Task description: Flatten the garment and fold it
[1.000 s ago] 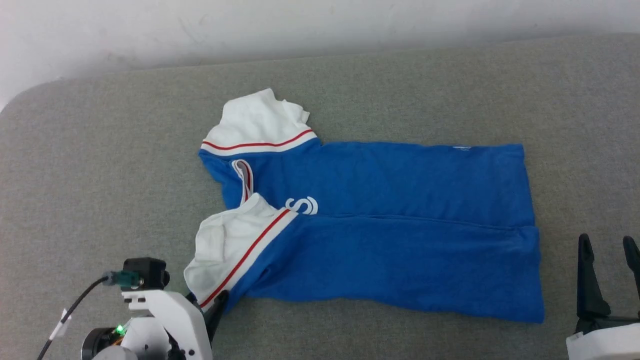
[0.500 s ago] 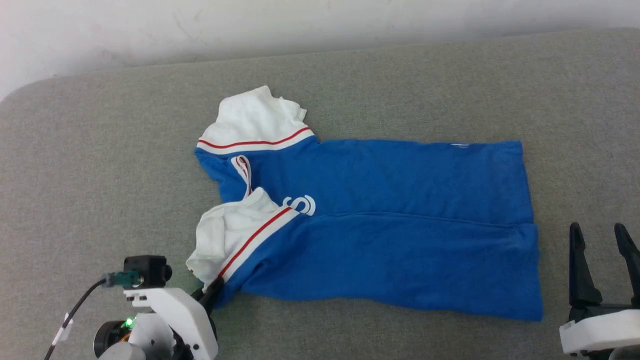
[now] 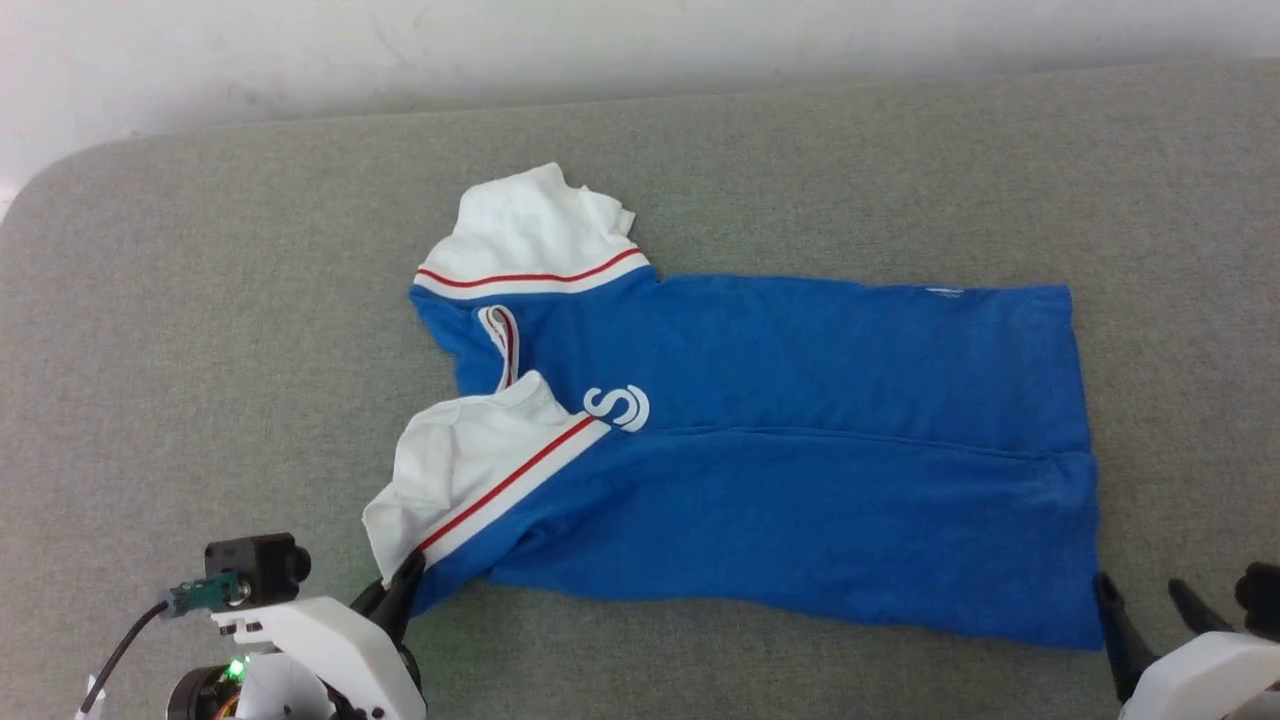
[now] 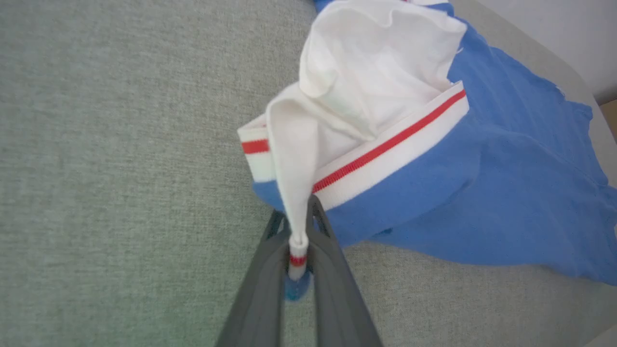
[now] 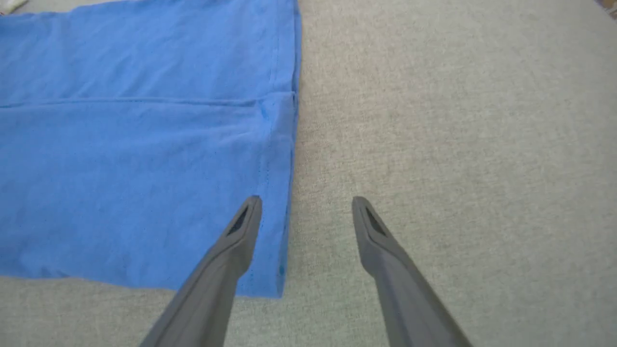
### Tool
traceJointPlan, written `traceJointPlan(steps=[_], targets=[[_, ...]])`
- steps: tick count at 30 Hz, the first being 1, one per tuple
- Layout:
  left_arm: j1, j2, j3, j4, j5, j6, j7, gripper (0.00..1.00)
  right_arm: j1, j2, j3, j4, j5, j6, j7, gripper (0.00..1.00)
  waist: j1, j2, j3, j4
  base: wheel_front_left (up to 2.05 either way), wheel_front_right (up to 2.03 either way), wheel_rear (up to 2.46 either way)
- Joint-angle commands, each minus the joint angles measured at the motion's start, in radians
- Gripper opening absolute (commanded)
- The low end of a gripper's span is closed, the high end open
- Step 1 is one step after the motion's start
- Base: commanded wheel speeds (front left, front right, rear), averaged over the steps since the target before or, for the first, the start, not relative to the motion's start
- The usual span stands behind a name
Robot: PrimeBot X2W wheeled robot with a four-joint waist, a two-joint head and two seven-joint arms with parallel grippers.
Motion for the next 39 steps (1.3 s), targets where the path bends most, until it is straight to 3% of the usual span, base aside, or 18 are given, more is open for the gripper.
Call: traceJointPlan(steps=[1,13,14,15,16,21,29,39], targets=[[0.007,0.005,0.004,-0.009,0.008,0.005,-0.003,0.00,0.013,0.003,0.011,0.001,0.010,-0.001,0.036,1.00,-0.0001,0.0000,0.005,0.005,0.00,0.00,0.00],[-0.009,0.011,-0.007,-0.024,0.012,0.009,0.015,0.00,-0.015,0.003,0.049,0.120,0.047,-0.001,0.088,1.00,-0.0001,0.0000,0.022,0.005,0.00,0.00,0.00],[-0.011,0.012,-0.009,-0.025,0.013,0.008,0.017,0.00,-0.020,0.003,0.049,0.134,0.057,-0.001,0.090,0.53,-0.0001,0.0000,0.025,0.006,0.00,0.00,0.00],[-0.015,0.012,-0.010,-0.026,0.013,0.007,0.018,0.00,-0.026,0.003,0.050,0.145,0.061,-0.001,0.090,0.33,-0.0001,0.0000,0.028,0.008,0.00,0.00,0.00],[-0.017,0.012,-0.010,-0.026,0.013,0.007,0.019,0.00,-0.032,0.003,0.052,0.154,0.061,-0.001,0.085,0.00,-0.0001,0.0000,0.031,0.009,0.00,0.00,0.00],[-0.021,0.012,-0.006,-0.022,0.006,0.004,0.017,0.00,-0.053,0.003,0.058,0.174,0.066,-0.001,0.073,0.00,-0.0001,0.0000,0.039,0.010,0.00,0.00,0.00],[0.014,0.034,0.015,-0.045,-0.014,-0.002,0.012,0.00,-0.068,-0.005,0.027,0.091,0.047,-0.001,0.063,0.00,-0.0001,0.0000,0.021,0.006,0.00,0.00,0.00],[0.136,0.105,0.023,-0.167,-0.018,0.044,0.054,0.00,-0.042,-0.095,-0.054,-0.052,0.057,-0.001,0.151,0.00,-0.0001,0.0000,-0.031,0.015,0.00,0.00,0.00]])
